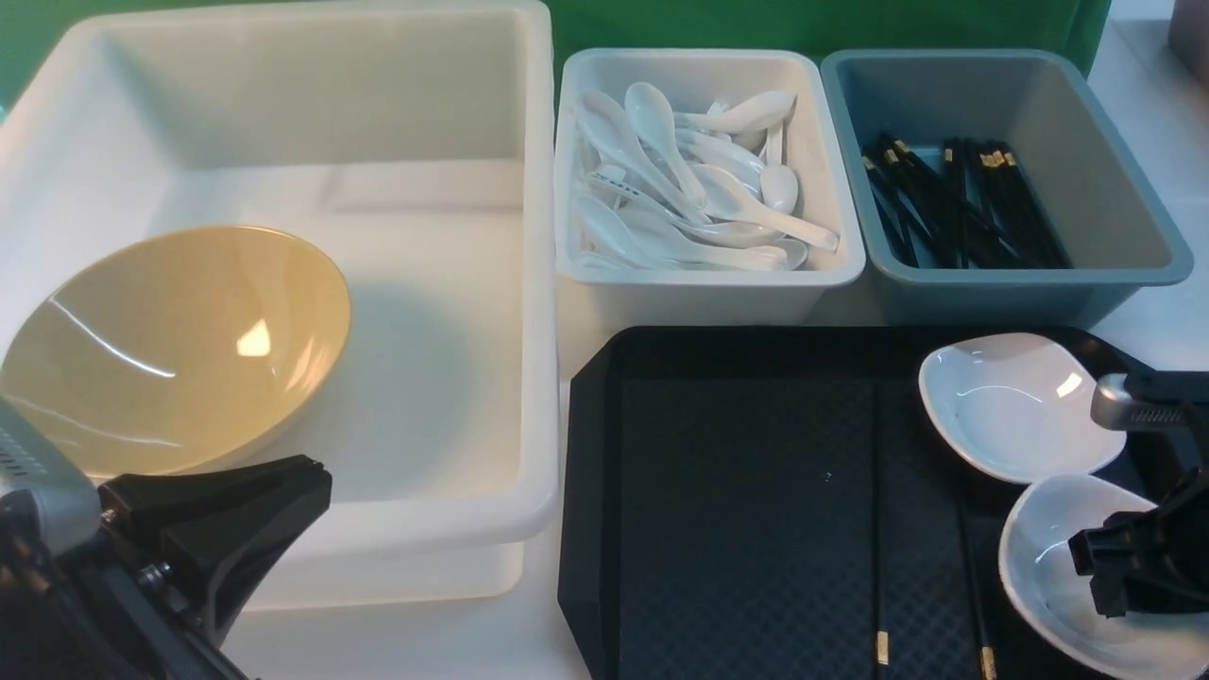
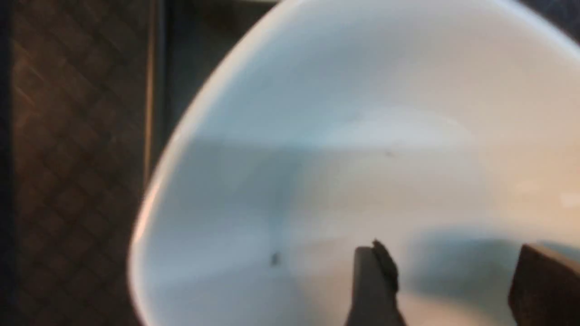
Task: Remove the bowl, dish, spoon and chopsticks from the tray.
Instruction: Use the right arm to grab the plate, then use the right arm to put the plate into the large storage box on the left
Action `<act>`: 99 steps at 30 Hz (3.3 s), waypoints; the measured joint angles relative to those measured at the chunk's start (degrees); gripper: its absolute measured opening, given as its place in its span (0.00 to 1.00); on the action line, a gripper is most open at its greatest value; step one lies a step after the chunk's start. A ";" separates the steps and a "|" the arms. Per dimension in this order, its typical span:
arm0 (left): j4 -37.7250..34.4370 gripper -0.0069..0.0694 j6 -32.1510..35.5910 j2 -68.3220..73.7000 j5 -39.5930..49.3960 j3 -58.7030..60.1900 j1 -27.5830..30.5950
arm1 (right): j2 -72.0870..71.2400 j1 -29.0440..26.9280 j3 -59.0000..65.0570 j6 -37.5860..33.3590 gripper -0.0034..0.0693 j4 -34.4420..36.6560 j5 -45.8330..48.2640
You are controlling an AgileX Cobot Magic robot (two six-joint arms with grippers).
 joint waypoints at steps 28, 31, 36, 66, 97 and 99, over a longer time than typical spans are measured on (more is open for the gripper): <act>0.63 0.08 -0.12 0.00 -0.02 0.04 0.00 | -6.89 -3.09 3.09 10.48 0.63 -5.18 7.90; 0.63 0.08 -0.17 0.00 -0.14 0.04 0.00 | -5.89 -3.80 4.99 12.32 0.63 -4.30 2.89; 0.63 0.08 -0.17 0.00 -0.32 0.04 0.00 | -3.02 -3.91 5.09 11.30 0.61 -0.86 -5.36; 31.91 0.08 -25.97 -12.54 -6.18 1.99 0.00 | -11.51 13.56 -27.56 -27.63 0.15 36.07 0.91; 32.99 0.08 -30.28 -13.24 -7.97 2.50 0.00 | 40.10 42.15 -79.02 -9.48 0.56 2.04 16.42; 32.99 0.08 -30.33 -13.24 -7.83 2.50 0.00 | 40.23 42.25 -82.32 -10.39 0.64 1.91 21.95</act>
